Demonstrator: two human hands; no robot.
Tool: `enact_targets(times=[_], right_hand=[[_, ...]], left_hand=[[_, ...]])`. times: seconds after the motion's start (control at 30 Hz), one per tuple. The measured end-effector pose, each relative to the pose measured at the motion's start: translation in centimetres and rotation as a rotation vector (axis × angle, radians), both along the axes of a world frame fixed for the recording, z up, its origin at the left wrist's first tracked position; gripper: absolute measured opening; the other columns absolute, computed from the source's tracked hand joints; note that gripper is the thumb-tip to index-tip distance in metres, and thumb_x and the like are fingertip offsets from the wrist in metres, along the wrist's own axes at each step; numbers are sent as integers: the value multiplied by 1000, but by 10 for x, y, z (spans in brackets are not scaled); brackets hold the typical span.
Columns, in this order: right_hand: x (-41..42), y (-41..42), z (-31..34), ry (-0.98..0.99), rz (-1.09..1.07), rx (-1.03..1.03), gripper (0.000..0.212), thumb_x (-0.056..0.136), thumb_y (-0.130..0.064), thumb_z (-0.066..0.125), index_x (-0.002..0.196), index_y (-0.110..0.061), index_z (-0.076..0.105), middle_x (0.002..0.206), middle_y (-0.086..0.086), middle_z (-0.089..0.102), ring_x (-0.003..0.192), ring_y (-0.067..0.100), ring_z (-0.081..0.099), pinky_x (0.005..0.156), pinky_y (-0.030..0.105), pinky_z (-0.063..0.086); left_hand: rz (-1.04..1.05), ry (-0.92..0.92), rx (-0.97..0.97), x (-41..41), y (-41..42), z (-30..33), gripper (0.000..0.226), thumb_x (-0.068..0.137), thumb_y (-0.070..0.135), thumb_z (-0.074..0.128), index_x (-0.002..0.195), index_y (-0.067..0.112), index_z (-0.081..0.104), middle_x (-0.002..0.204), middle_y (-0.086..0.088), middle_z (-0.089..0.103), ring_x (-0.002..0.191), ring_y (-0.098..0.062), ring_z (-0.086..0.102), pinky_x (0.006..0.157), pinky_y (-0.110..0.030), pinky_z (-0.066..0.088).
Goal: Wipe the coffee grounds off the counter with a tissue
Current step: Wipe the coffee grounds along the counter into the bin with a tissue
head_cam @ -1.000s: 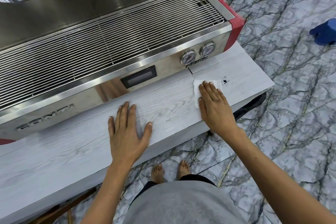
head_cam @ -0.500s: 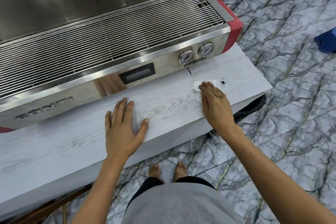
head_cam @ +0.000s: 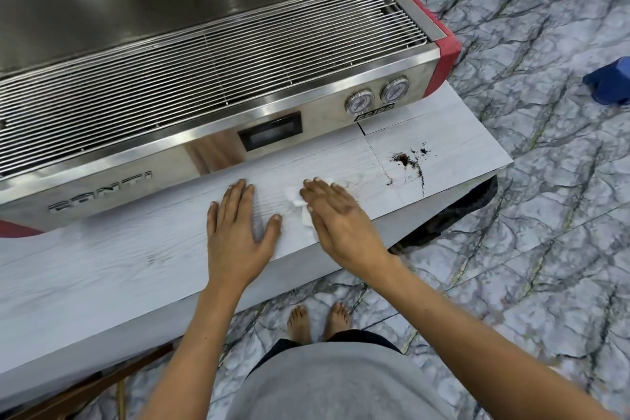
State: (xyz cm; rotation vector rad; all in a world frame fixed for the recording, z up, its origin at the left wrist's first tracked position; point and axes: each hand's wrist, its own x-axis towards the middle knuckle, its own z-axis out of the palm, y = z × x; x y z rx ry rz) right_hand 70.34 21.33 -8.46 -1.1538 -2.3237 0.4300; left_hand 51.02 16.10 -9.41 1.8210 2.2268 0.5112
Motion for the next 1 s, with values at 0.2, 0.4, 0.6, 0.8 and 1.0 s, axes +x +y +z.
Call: enact_targets(times=[0.2,0.4,0.6,0.8,1.0], right_hand=[[-22,-15,-21,-90,-9,82,38,96,-16,44,128,-3,59,136,13,56,133,23,46,112,41,35],[-21,-13,-21,-203,-55,78,45,101,-27,39,138,-3,48,146,13,45,140,22,36,115,39,30],[-1,-1,-22,-237,-81,92,44,102,-26,38,138,-4,49,145,13,45,139,21,36,115,39,31],[34,23,-19,-264,-104,78,44,101,-25,38,138,-3,48,145,14,46,138,24,38,114,42,32],[62,41,-19,-235,-156,50,46,101,-27,32,138,-5,50,145,12,46,138,23,39,114,41,32]], left_hand=[[-14,-13,21,-3,0,-3,72,95,58,31,152,14,34,164,0,24,152,-15,16,124,-42,6],[-8,-5,30,-3,0,-5,69,96,56,33,151,15,35,163,0,25,152,-15,16,124,-42,6],[-8,0,24,-4,0,-5,68,97,56,34,152,15,35,164,0,24,152,-15,15,124,-42,5],[-17,-3,22,-4,0,-4,68,97,55,35,152,15,35,164,0,24,152,-15,15,124,-42,5],[-19,-1,12,-5,0,-4,69,97,55,34,153,15,33,165,1,21,152,-14,12,124,-42,4]])
